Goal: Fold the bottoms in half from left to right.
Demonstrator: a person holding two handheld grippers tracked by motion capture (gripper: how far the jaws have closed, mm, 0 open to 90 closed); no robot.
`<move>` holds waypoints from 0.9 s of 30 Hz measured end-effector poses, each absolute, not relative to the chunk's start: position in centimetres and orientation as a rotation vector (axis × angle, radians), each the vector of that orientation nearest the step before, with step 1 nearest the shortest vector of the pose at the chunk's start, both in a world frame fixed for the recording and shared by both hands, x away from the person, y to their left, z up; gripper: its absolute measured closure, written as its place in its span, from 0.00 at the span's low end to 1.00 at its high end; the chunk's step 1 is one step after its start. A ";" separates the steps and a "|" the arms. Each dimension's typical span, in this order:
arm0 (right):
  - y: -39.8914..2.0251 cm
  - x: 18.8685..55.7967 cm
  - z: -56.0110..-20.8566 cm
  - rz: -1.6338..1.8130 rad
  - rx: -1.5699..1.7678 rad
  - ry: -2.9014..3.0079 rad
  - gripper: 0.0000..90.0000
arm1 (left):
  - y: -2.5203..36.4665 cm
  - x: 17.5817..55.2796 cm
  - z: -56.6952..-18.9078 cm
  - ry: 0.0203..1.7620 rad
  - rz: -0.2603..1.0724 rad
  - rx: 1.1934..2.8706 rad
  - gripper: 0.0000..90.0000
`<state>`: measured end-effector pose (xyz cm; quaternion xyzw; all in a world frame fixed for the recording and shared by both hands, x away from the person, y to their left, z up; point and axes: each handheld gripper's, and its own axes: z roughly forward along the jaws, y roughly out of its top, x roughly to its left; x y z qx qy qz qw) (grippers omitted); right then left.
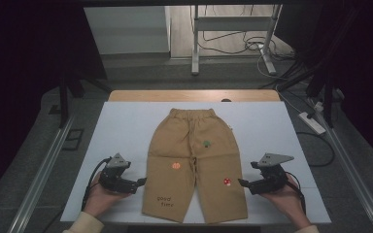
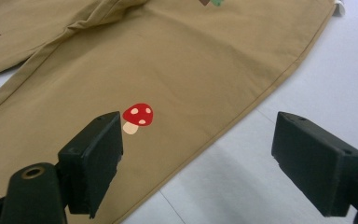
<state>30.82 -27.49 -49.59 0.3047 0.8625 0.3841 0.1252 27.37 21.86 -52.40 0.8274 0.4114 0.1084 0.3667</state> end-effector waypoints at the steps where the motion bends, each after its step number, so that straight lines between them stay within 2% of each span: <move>1: -27.5 30.8 -49.6 1.119 0.888 2.513 0.18 | 21.9 27.4 -52.4 1.058 0.277 2.123 0.09; 27: -26.6 31.0 -49.8 1.136 0.880 2.525 0.19 | 22.0 27.5 -52.3 1.063 0.260 2.098 0.09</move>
